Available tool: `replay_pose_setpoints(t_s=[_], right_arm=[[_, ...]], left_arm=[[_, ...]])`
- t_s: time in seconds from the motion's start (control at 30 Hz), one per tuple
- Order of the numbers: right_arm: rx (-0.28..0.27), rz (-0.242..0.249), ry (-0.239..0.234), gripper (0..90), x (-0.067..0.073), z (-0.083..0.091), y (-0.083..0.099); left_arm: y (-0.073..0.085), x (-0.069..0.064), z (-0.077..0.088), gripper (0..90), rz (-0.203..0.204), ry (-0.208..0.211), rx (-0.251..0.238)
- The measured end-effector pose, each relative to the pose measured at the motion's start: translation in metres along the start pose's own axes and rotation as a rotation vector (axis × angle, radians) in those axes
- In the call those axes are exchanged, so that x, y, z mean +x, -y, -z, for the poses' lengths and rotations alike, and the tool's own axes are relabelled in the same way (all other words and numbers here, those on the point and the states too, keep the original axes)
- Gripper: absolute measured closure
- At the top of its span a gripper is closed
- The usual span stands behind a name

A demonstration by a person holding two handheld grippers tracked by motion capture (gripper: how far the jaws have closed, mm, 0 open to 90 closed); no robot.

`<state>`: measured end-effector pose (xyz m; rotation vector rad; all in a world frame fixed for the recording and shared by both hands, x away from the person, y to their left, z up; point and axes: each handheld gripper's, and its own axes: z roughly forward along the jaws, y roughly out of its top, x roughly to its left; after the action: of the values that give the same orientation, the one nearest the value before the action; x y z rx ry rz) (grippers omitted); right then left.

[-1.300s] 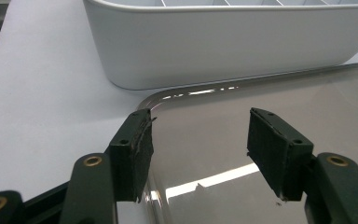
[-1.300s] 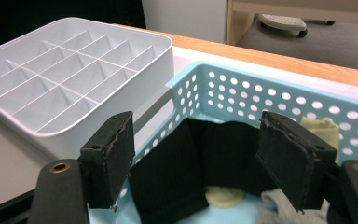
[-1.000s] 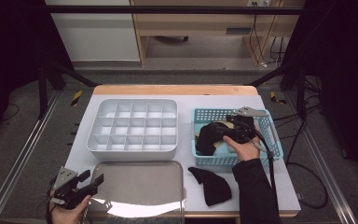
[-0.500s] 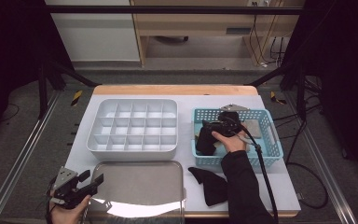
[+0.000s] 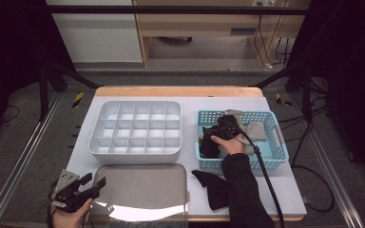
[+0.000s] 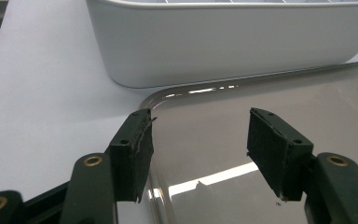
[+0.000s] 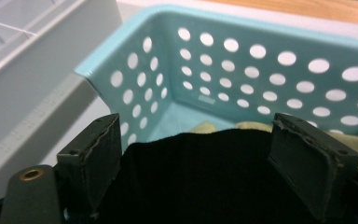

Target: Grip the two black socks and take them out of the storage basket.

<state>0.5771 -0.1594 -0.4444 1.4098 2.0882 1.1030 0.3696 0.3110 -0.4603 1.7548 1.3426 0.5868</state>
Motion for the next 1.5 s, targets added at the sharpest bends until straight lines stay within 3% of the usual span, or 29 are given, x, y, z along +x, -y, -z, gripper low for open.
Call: replay_pose_setpoints(t_s=[0.17,0.3,0.53,0.73,0.87,1.07,1.37,1.5], right_arm=[[0.077,0.016,0.044,16.8,-0.003,-0.006,0.004],[0.138,-0.007,0.069,22.4,-0.007,-0.009,0.006],[0.195,-0.027,0.071,45.4,-0.010,-0.009,0.008],[0.211,-0.054,0.066,73.6,-0.012,-0.005,0.006],[0.198,-0.060,0.062,84.8,-0.013,-0.002,0.005],[0.151,-0.080,0.052,85.7,-0.014,0.003,0.003],[0.010,-0.044,0.055,85.9,-0.010,0.022,-0.005],[-0.054,-0.044,0.031,86.0,-0.011,0.035,-0.009]], left_arm=[[0.000,0.000,0.001,39.3,0.000,0.002,0.000],[0.000,0.000,0.001,39.4,0.004,0.004,-0.002],[0.000,0.000,0.000,39.7,0.002,0.003,0.000],[0.000,0.000,0.000,39.9,0.002,0.003,0.000],[0.000,0.000,0.001,40.0,0.001,0.005,-0.002],[0.000,0.001,0.001,40.1,0.002,0.005,-0.003],[0.000,0.001,0.001,40.2,0.003,0.005,-0.006],[0.000,0.001,0.001,40.2,0.003,0.004,-0.006]])
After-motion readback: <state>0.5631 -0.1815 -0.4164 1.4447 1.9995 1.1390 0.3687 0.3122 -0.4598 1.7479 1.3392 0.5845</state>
